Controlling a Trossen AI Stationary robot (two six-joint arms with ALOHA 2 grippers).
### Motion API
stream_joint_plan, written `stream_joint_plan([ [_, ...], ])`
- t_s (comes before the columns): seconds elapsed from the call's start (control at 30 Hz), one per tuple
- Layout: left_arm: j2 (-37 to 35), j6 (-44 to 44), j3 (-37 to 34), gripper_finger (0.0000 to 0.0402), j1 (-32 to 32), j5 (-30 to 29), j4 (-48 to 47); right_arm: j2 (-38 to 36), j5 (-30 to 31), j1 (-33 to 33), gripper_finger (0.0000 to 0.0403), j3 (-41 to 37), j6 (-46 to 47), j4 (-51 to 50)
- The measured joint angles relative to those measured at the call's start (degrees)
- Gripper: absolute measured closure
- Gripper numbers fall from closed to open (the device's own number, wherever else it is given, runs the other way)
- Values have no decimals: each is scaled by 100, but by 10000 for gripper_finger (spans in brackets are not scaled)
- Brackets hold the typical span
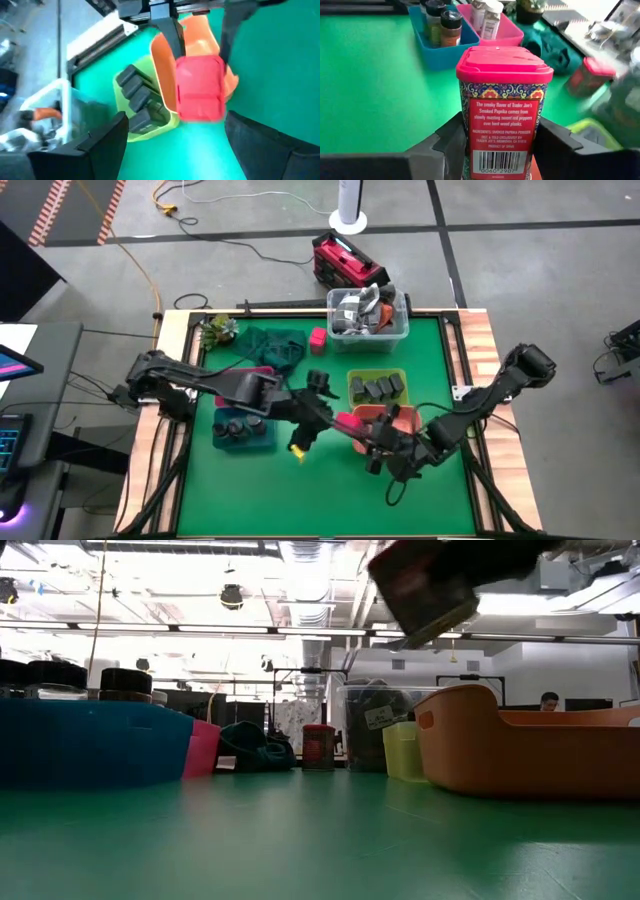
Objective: Sort spices by type
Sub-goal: Put the red spice can into the orange bin
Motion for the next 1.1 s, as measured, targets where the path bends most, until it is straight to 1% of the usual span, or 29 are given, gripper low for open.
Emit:
stream_joint_plan([
  [0.13, -345, -256, -398, 97, -299, -103, 236, -150, 3, 289, 192, 0, 1300, -966],
  [0.23, -616, -441, -939, 103, -546, -255, 643, -127, 32, 467, 192, 0, 2520, -1835],
  [0.3, -795, -542, -1324, 106, -712, -406, 1053, -128, 220, 572, 192, -59, 3246, -2164],
  [0.4, -1035, -763, -1790, 110, -926, -710, 1592, -121, 658, 674, 192, -227, 3949, -2230],
  [0.5, -1243, -1127, -1994, 111, -1109, -1174, 1801, 108, 813, 606, 192, -262, 4280, -2138],
  [0.73, -1447, -1622, -2001, 111, -1614, -2179, 1919, 867, 834, 320, 192, -267, 4921, -2027],
  [0.93, -1561, -1887, -2000, 111, -1989, -2655, 1926, 1243, 952, 468, 192, -256, 5449, -2006],
  [1.1, -1578, -2067, -1998, 111, -2105, -2734, 1896, 1531, 1059, 642, 192, -92, 5174, -2071],
])
